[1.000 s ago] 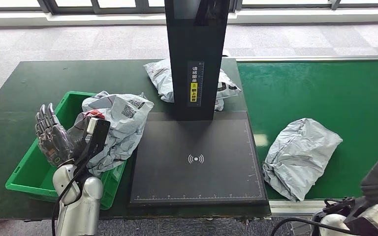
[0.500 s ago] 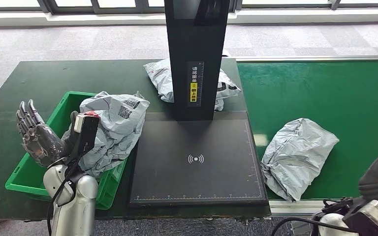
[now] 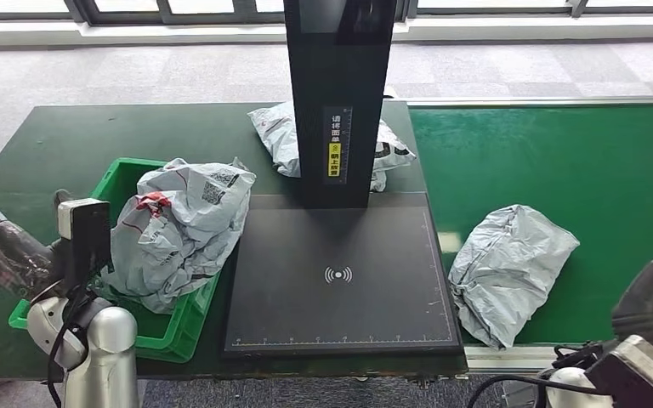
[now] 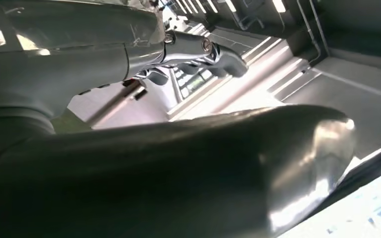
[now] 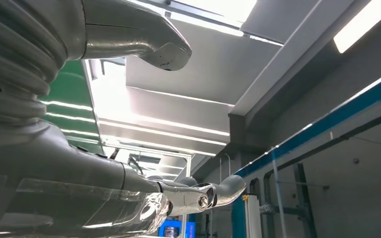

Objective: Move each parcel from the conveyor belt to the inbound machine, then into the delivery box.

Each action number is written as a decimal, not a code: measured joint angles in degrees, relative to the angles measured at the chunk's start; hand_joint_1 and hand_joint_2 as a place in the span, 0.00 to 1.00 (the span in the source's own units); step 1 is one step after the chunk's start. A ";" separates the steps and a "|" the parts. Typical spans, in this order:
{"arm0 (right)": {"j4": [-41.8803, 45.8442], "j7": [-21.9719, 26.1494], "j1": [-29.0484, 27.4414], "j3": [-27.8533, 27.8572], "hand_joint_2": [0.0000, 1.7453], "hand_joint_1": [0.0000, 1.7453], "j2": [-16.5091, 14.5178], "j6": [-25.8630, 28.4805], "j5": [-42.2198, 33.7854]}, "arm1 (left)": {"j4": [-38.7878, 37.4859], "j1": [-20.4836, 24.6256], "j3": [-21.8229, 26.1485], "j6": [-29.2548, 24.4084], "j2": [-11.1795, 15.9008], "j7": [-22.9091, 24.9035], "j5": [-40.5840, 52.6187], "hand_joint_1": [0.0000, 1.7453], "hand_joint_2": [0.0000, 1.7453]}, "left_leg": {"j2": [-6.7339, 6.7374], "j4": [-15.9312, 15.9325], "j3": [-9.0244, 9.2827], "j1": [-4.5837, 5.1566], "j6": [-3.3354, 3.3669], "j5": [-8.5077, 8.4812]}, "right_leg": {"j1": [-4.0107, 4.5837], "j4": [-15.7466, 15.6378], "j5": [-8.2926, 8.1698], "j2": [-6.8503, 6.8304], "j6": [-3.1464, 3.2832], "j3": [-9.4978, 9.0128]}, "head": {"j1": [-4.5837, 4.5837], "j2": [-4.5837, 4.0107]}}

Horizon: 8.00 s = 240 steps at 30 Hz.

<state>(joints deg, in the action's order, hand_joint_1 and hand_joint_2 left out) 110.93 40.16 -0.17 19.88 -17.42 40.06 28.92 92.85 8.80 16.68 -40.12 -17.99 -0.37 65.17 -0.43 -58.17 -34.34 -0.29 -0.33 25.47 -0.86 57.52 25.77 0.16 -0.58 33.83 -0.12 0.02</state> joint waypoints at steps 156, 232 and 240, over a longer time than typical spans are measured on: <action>-93.79 -32.22 37.56 29.78 1.00 1.00 14.95 -29.21 42.98 | 2.88 -1.03 -21.90 22.68 0.84 -39.80 -66.81 0.00 1.00 | -0.11 -0.02 -0.02 -0.04 -0.05 -0.13 | 0.06 0.01 -0.14 0.00 -0.01 0.03 | 0.01 0.00; -33.58 -5.14 8.22 -23.28 1.00 1.00 0.18 -12.79 9.63 | 5.70 -2.88 -21.62 23.75 0.97 -39.80 -64.06 0.00 1.00 | -0.03 -0.01 -0.12 -0.07 -0.09 -0.11 | 0.05 0.01 -0.07 0.04 0.05 0.16 | 0.00 0.00; -48.11 -8.45 13.23 -21.77 1.00 1.00 1.74 -13.45 7.70 | 5.29 -2.82 -21.63 23.24 0.93 -39.80 -64.10 0.00 1.00 | 0.02 -0.01 -0.11 -0.07 -0.08 -0.12 | 0.06 0.00 -0.09 0.05 0.05 0.17 | 0.01 0.00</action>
<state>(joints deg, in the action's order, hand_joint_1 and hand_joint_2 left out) 62.82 31.71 13.06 -1.89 -15.68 26.62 36.62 98.14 5.98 -4.96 -16.88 -17.06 -40.17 1.07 -0.42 -58.18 -34.44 -0.36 -0.41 25.34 -0.80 57.52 25.68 0.21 -0.53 34.01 -0.11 0.02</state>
